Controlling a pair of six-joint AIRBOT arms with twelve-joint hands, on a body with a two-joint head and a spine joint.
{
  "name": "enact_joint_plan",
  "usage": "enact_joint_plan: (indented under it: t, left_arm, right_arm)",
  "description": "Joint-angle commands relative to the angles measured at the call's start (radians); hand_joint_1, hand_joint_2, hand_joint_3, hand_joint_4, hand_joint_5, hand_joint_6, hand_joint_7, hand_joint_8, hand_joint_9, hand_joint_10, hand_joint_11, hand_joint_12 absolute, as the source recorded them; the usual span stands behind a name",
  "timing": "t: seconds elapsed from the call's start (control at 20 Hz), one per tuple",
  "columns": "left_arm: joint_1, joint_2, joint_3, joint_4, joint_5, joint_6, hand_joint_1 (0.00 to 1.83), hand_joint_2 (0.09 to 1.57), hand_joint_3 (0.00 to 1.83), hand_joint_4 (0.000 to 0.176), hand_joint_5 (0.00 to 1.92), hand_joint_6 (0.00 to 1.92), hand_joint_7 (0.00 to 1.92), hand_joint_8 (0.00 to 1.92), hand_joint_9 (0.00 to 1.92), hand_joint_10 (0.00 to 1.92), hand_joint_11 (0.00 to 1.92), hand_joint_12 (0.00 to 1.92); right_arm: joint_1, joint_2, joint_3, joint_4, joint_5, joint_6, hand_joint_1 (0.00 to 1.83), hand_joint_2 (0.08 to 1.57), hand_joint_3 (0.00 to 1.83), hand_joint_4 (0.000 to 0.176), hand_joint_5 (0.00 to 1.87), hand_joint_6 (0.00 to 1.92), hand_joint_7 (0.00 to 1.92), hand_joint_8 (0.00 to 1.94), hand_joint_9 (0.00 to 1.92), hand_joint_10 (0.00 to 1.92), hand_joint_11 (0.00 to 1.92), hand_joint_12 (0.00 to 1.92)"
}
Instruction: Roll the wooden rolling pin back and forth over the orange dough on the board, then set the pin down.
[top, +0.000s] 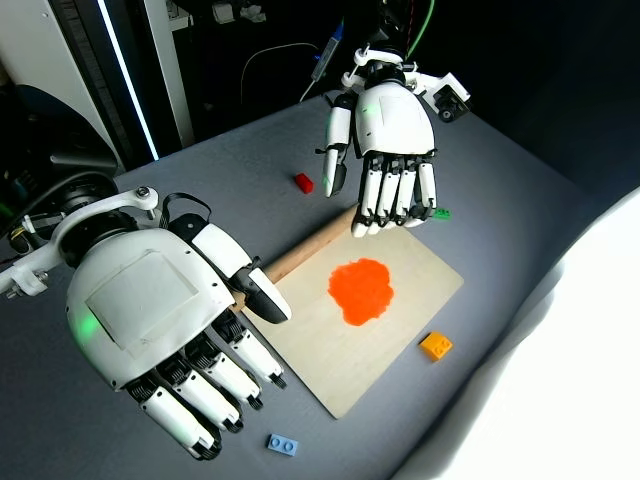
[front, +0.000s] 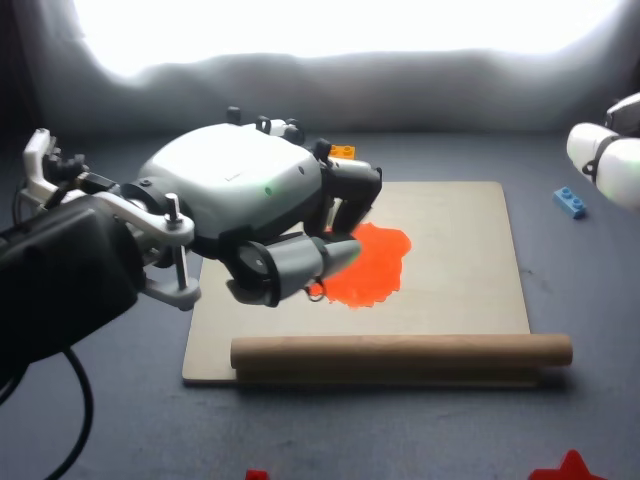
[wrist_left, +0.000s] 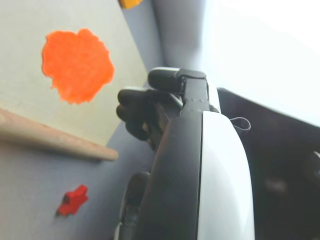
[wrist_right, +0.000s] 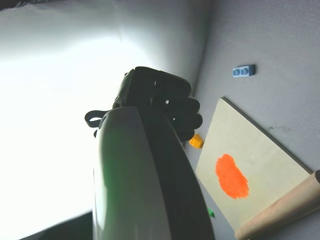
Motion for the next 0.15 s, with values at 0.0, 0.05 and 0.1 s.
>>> enact_joint_plan:
  t: [0.0,0.05,0.1]
  left_arm:
    - [-0.016,0.011,-0.003,0.024,-0.08,0.001,0.6,1.47,0.0,0.161,0.43,1.85,0.75,1.35,0.63,1.56,0.37,1.88]
    - [-0.017,0.016,-0.006,0.024,-0.078,0.001,0.32,1.51,0.01,0.0,0.56,1.59,0.77,1.39,0.63,1.63,0.36,1.91]
    - [-0.017,0.021,-0.008,0.024,-0.076,-0.003,0.24,1.52,0.01,0.0,0.65,1.43,0.81,1.39,0.67,1.63,0.38,1.92]
  right_arm:
    - [0.006,0.012,0.001,-0.094,0.067,0.01,0.0,1.51,0.0,0.0,0.8,1.13,0.91,1.11,0.64,1.54,0.31,1.92]
    - [0.01,0.012,0.002,-0.094,0.065,0.014,0.0,1.52,0.0,0.0,0.84,1.3,0.92,1.21,0.66,1.66,0.33,1.92]
    - [0.012,0.012,0.002,-0.1,0.053,0.014,0.03,1.52,0.0,0.0,0.86,1.37,0.93,1.28,0.68,1.74,0.38,1.92]
